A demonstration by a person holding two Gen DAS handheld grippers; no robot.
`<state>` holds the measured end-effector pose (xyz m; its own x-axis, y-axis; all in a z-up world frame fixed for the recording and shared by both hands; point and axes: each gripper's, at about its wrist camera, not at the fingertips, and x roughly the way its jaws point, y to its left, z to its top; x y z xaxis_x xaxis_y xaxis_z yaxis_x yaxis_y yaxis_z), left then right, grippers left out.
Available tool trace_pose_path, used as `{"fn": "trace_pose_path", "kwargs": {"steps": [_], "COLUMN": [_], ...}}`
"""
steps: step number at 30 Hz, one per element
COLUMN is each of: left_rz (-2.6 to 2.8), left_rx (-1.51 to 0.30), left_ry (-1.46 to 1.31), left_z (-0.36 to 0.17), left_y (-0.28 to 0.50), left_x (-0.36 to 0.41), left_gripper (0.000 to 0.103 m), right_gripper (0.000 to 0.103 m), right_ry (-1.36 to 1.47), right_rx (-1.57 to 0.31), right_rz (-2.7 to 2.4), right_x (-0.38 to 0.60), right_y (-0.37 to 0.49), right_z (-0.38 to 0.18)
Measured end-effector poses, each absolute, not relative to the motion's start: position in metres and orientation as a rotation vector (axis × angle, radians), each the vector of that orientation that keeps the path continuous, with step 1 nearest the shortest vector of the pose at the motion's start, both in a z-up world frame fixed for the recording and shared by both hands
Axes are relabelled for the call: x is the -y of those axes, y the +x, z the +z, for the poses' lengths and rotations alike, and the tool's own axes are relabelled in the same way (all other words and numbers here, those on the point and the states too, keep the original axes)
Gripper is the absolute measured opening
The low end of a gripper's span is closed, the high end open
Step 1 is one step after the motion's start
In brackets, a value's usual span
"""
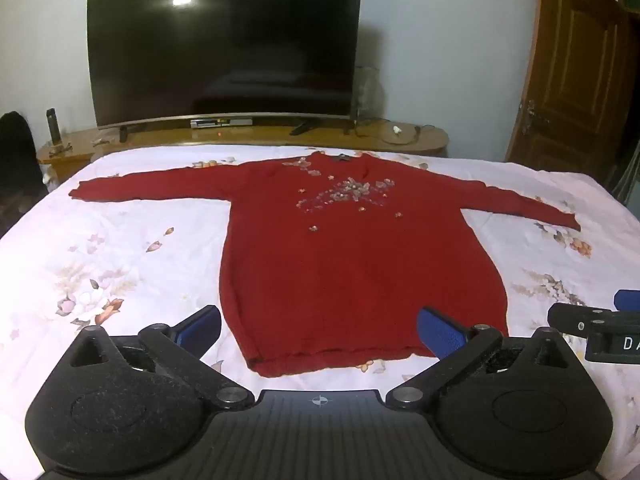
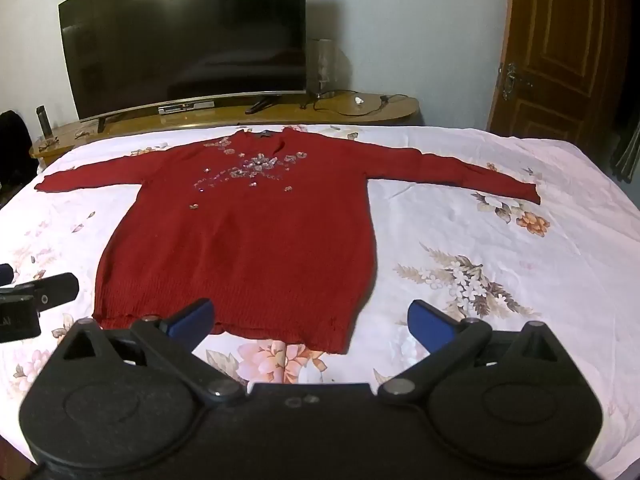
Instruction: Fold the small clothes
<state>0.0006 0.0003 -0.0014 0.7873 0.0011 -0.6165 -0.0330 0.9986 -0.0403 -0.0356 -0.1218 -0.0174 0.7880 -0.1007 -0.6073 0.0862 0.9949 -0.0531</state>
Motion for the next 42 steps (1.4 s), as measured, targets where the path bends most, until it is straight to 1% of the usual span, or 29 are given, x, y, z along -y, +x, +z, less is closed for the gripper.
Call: {"fn": "trace_pose_path", "kwargs": {"steps": [42], "left_rz": [0.015], "left_rx": [-0.674], "left_ry": [-0.058], "left_z": [-0.003], "left_y": [0.001], "left_x": [0.001], "left_gripper": [0.103], "right_gripper": [0.102], "right_ry": [-0.064], "right_rx": [-0.657], "right_rz": [-0.072], "right_x": [0.108], "right_y": [-0.031], "right_z": [-0.02]}}
